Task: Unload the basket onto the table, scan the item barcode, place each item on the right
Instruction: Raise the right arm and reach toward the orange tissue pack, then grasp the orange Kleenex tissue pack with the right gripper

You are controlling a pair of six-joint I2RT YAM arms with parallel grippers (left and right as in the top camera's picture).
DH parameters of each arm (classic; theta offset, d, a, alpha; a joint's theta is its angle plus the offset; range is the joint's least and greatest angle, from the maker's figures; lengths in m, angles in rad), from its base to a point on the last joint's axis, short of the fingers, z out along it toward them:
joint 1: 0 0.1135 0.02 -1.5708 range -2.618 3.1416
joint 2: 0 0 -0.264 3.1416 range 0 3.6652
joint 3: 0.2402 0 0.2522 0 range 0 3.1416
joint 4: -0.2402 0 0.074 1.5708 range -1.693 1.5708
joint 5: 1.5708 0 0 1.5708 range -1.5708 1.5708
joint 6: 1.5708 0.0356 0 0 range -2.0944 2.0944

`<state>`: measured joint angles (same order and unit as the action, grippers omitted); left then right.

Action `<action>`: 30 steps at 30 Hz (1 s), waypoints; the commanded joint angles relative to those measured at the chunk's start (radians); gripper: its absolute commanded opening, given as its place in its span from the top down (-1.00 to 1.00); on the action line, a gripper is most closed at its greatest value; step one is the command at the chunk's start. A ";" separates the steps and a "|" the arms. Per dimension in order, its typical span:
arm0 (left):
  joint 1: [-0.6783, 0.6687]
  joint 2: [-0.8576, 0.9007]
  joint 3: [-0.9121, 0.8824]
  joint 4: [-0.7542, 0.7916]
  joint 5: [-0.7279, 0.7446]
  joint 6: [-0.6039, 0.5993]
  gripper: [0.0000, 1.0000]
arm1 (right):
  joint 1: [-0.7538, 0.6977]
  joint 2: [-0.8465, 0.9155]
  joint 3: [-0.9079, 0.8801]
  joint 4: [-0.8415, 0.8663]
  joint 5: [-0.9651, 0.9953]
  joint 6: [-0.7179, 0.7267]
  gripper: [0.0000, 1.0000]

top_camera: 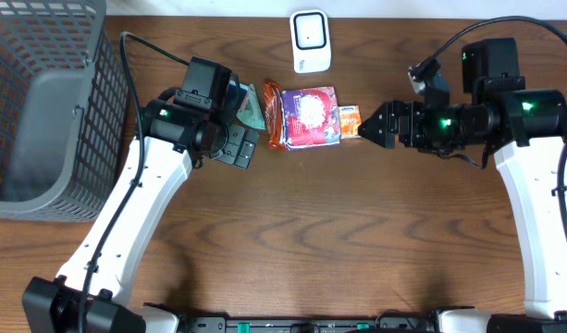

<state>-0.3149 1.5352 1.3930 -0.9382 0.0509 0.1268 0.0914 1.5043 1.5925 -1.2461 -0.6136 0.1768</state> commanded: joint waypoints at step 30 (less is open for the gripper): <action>0.003 0.002 0.011 -0.003 0.006 -0.013 -0.96 | 0.008 0.134 0.021 0.244 0.283 0.010 -0.99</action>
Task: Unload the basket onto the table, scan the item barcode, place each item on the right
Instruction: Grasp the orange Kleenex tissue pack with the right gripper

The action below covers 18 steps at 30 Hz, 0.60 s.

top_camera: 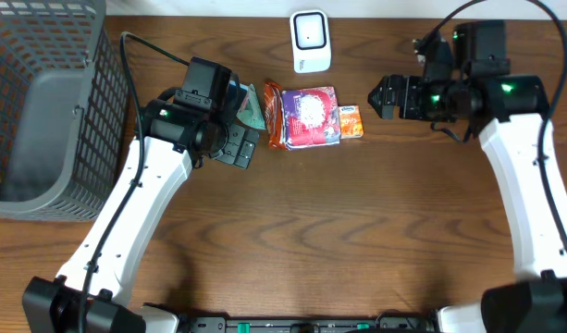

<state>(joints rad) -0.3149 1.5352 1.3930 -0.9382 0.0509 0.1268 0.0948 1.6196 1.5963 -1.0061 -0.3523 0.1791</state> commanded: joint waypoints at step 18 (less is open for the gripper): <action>0.003 0.002 0.011 -0.003 0.006 -0.013 -0.96 | 0.011 0.294 0.016 0.264 0.016 0.010 -0.99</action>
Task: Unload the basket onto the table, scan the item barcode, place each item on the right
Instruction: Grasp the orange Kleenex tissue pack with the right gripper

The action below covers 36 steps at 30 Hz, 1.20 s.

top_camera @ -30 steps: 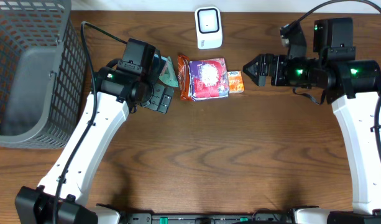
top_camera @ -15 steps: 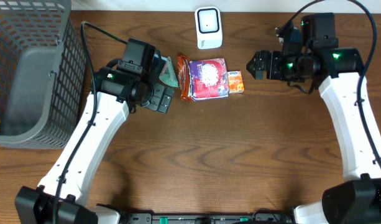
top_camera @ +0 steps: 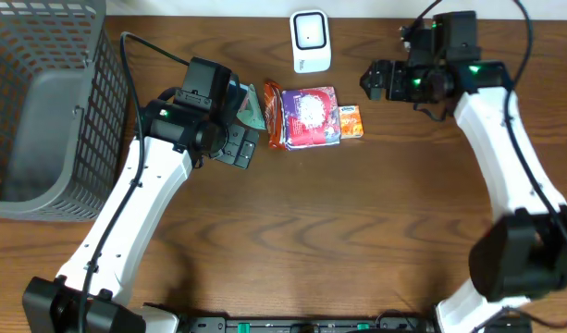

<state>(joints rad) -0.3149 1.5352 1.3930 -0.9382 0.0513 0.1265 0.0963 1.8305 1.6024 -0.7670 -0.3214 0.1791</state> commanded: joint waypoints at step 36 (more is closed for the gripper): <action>0.003 0.002 0.011 -0.003 0.005 -0.013 -0.96 | 0.016 0.304 -0.090 0.208 -0.084 0.113 -0.20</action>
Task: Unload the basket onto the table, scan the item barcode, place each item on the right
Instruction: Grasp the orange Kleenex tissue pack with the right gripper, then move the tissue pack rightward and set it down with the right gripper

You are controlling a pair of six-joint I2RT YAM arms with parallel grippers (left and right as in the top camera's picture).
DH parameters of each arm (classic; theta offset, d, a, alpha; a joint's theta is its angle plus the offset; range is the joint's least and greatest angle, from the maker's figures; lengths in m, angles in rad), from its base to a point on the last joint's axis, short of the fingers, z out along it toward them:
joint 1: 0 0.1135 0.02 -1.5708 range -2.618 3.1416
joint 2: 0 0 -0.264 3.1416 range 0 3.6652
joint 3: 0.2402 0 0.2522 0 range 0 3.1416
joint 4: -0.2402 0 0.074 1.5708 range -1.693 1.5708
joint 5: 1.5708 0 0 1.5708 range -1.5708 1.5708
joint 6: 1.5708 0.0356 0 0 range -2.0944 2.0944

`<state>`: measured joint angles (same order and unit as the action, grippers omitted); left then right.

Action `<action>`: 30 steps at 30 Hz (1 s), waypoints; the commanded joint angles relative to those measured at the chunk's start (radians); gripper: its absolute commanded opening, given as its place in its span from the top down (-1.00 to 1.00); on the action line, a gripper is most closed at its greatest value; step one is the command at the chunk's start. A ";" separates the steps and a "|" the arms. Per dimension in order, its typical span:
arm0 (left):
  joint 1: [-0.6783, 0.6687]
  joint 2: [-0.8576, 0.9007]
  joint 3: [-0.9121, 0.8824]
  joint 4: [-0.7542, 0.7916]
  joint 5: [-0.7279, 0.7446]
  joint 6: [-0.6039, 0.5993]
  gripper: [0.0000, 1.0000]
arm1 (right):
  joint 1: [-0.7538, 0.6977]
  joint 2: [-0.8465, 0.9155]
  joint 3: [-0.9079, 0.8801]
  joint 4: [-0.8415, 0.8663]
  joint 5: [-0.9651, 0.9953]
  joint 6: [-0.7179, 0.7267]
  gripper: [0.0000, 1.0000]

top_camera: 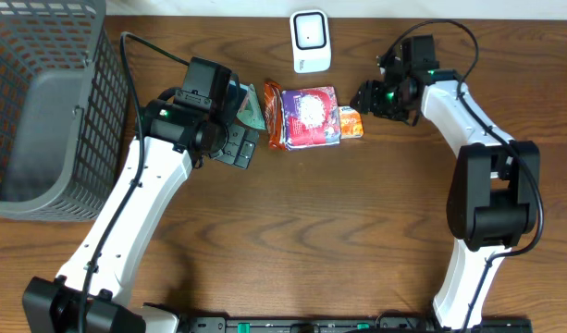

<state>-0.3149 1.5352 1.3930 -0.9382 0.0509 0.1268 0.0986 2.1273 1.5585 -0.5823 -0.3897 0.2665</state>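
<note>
A white barcode scanner [311, 41] stands at the table's far edge. Below it lies a row of items: a green triangular packet [252, 109], a red-orange packet [274, 116], a purple packet [309, 117] and a small orange box [351, 121]. My right gripper [365, 96] hovers just up and right of the orange box, its jaws looking apart with nothing between them. My left gripper [238, 146] sits low beside the green packet, and its fingers are too dark to read.
A grey mesh basket [43, 111] fills the table's left end. The right arm [486, 185] runs up the right side from the front edge. A black cable [154, 46] loops from the left arm toward the basket.
My right gripper has moved down and left, from beside the scanner's right to just above the orange box. The right arm now reaches up from the front edge. The left arm and items are unchanged.
At first my right gripper was level with the orange box, just to its right. It then stood higher and further right, then nearer the scanner. Now it sits close over the orange box's upper right corner. The left arm and the items kept their places throughout.
</note>
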 commanded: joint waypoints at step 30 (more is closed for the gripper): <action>0.003 0.002 0.011 -0.003 0.006 -0.013 -0.96 | -0.238 0.006 -0.185 -0.071 -0.844 0.032 0.98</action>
<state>-0.3149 1.5352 1.3930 -0.9382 0.0509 0.1268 -0.1020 2.1273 1.3785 -0.6201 -1.0985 0.3145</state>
